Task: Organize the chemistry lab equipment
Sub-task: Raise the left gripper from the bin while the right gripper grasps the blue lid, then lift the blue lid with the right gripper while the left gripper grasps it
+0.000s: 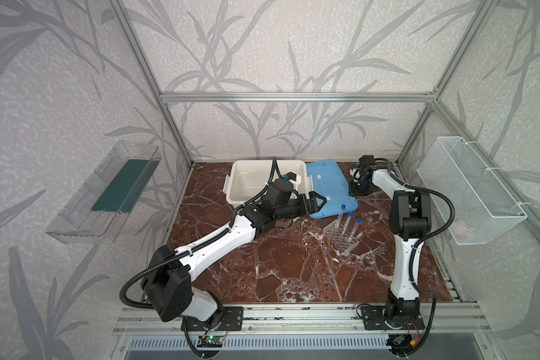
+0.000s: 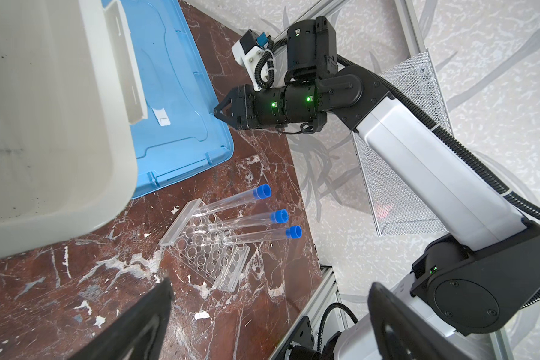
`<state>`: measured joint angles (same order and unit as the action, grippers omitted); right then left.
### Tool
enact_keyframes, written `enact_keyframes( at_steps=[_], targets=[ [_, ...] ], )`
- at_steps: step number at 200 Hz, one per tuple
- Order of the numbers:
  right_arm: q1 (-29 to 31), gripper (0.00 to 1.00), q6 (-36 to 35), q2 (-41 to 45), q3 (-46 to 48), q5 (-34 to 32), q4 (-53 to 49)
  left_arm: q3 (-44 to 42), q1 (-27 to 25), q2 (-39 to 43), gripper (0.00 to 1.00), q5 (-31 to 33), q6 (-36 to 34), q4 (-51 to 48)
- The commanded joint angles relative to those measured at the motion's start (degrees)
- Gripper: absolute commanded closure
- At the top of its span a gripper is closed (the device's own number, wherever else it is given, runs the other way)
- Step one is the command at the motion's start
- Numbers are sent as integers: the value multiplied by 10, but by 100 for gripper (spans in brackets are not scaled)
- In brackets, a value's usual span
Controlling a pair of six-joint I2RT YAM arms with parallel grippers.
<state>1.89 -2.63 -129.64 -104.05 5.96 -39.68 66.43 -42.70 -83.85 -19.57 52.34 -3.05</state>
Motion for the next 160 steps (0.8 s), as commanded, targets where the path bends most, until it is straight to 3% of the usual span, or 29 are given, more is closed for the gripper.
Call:
enact_keyframes(
  at_steps=[1, 73, 107, 160],
  targets=[
    [-4, 68, -11, -18, -17, -5, -13, -5, -3, -3, 1, 6, 10, 24],
    [-8, 71, -11, -31, -36, 8, -24, -9, -5, -13, 2, 3, 15, 34],
    [-9, 71, -5, 15, 32, -10, 1, -10, -5, -17, 2, 1, 18, 38],
    [-9, 76, -11, 8, 32, -13, -11, -8, -5, -26, 3, -5, 22, 44]
  ],
)
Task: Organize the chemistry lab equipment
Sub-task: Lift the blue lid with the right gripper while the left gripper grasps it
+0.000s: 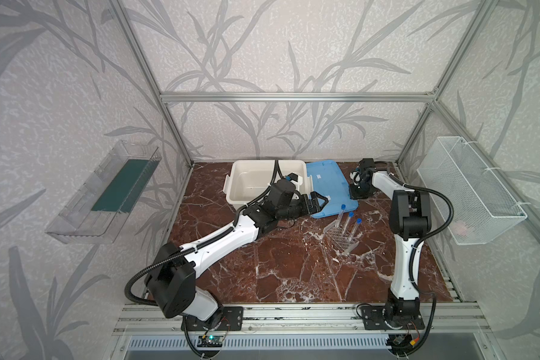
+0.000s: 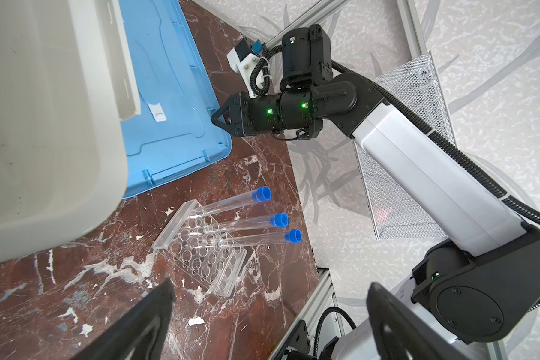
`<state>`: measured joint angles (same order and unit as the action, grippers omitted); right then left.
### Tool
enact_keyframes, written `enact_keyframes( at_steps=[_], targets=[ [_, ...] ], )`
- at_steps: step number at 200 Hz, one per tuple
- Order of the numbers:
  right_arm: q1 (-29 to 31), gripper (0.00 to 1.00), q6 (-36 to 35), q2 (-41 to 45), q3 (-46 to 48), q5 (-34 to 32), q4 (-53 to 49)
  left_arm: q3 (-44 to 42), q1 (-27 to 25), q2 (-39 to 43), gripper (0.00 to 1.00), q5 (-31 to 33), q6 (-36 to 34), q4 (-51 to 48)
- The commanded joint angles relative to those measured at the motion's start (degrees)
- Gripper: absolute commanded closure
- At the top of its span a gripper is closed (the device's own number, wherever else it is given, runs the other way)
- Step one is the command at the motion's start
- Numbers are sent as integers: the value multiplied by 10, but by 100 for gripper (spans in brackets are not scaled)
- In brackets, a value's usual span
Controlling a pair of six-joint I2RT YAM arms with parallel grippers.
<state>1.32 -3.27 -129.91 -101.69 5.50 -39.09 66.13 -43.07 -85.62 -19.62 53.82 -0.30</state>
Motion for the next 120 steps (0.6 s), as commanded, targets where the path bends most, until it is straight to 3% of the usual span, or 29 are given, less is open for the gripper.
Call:
enact_keyframes(
  at_steps=[1, 16, 43, 120],
  targets=[
    [-4, 76, -5, 11, 7, -8, -17, -5, -2, -8, 3, -5, 7, 16],
    [-4, 76, -9, 2, 4, -14, -19, -5, -2, -8, 3, -6, 8, 17],
    [-3, 88, -10, 4, 15, -22, -18, -7, -2, -4, 3, -7, 10, 21],
    [-2, 99, 15, 141, 74, -32, 2, -12, -1, 5, 3, -2, 5, 16]
  ],
)
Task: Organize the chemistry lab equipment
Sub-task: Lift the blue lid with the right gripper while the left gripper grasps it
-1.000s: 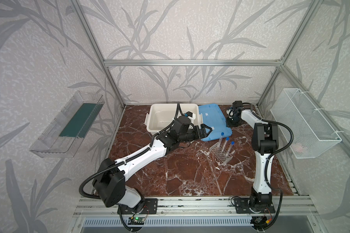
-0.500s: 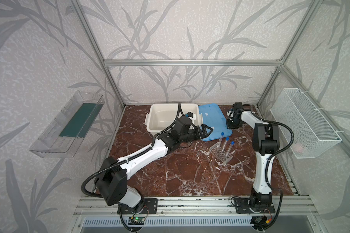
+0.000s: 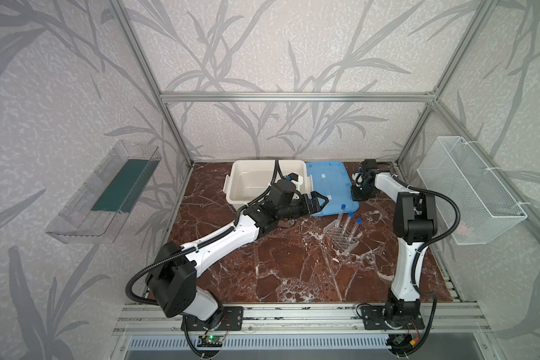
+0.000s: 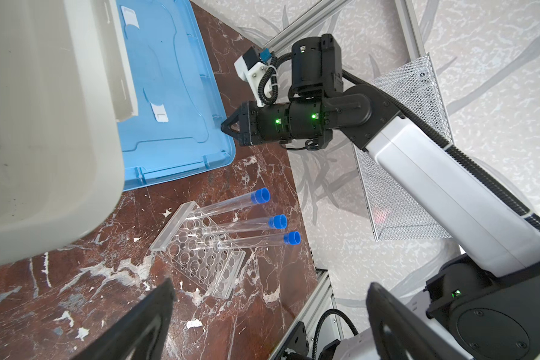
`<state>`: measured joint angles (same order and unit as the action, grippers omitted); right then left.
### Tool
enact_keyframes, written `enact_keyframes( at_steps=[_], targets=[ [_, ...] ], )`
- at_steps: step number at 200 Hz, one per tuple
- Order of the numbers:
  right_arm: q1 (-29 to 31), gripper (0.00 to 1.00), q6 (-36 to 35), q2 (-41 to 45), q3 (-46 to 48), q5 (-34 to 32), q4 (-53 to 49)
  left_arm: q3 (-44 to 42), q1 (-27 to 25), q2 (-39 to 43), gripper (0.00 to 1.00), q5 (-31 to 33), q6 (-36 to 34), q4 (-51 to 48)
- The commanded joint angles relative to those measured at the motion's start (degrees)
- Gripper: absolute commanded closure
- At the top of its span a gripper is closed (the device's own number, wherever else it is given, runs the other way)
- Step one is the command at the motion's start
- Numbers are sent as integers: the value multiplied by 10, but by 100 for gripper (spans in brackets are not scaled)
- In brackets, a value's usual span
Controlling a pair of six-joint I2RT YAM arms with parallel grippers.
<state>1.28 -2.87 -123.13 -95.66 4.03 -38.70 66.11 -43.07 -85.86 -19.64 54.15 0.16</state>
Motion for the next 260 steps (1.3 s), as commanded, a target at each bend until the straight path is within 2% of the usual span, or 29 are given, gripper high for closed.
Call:
enact_keyframes(
  at_steps=[1, 106, 185, 221, 260],
  targets=[
    [-2, 99, 11, 75, 14, -18, -2, -12, -2, 8, 3, -1, 2, 11],
    [-2, 100, 45, 250, 76, -74, 25, -7, -1, 18, 3, 10, -22, -7],
    [-3, 100, 59, 393, 108, -116, 54, 40, 12, 32, 1, 10, -104, -39],
    [-3, 100, 72, 448, 115, -90, 60, 50, 53, 38, 1, -65, -132, 11],
    [-3, 100, 94, 511, 115, -31, 42, 54, 90, 54, 1, -80, -188, 22]
  ],
)
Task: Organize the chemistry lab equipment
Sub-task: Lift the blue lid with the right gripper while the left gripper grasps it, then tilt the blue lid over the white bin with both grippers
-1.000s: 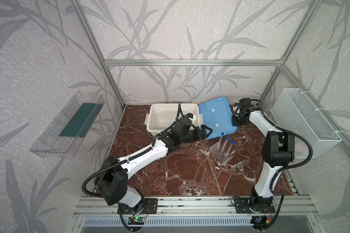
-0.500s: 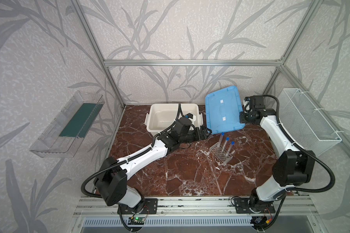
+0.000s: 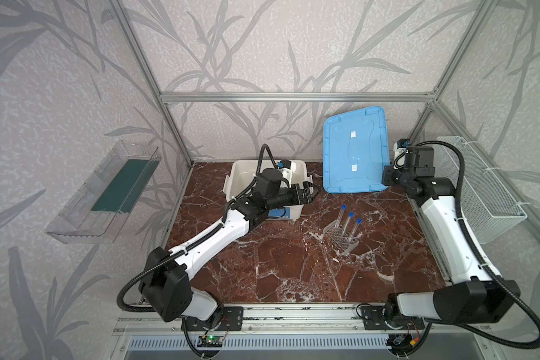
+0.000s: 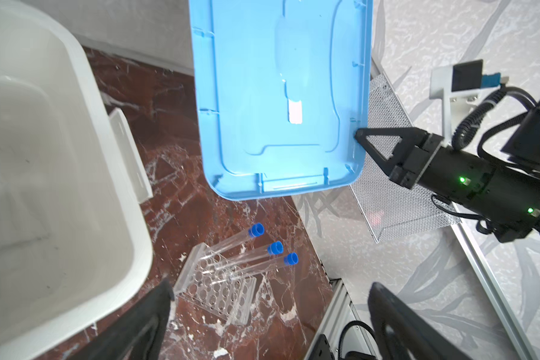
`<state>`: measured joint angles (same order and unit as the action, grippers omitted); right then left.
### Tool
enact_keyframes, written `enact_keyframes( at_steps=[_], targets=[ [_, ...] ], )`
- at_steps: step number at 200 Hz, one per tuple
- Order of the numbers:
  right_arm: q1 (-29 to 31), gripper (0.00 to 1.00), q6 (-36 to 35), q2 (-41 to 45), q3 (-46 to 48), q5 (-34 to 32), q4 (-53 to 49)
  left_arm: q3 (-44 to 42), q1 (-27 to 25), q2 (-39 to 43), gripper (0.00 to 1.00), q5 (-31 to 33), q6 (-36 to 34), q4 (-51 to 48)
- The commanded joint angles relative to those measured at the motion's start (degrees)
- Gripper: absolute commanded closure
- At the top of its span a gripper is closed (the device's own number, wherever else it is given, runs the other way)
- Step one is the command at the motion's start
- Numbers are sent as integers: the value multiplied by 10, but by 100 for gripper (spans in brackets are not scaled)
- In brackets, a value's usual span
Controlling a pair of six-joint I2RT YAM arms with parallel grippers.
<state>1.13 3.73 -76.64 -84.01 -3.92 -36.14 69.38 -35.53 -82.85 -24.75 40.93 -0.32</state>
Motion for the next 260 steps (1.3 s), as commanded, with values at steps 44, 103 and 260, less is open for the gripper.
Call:
enact_keyframes(
  at_steps=[44, 103, 260],
  targets=[
    [-2, 100, 67, 99, 13, 145, 15, 40, 38, 3, 1, -78, -72, 70],
    [2, 100, 137, 117, 63, 248, 73, 77, 35, -16, 5, -82, -89, 72],
    [97, 100, 124, 59, 78, 209, 114, 64, 44, 39, 73, -22, -115, -4]
  ],
)
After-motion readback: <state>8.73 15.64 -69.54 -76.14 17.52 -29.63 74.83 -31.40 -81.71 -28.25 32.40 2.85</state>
